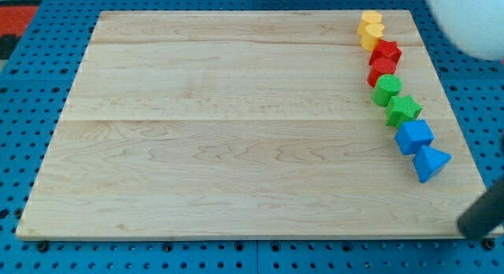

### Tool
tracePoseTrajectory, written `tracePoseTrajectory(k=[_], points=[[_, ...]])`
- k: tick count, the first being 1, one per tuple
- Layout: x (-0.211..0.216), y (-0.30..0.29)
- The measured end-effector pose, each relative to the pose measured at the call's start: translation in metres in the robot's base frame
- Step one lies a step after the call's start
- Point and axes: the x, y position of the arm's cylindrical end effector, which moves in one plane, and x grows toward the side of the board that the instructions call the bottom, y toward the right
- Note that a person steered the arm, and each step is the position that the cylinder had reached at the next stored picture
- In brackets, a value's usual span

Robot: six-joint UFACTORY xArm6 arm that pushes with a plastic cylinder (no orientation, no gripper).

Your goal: Move red circle and green circle slightly right side of the board

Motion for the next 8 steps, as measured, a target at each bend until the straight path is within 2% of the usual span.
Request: tracePoseTrajectory(k=[1,2,3,4,5,6,8], points=[[-0.002,0.066],[-0.006,0.059],[-0.007,-0.03],[-0.043,-0.143],[-0.117,-0.189],[-0.173,-0.166],[-0.238,-0.132]])
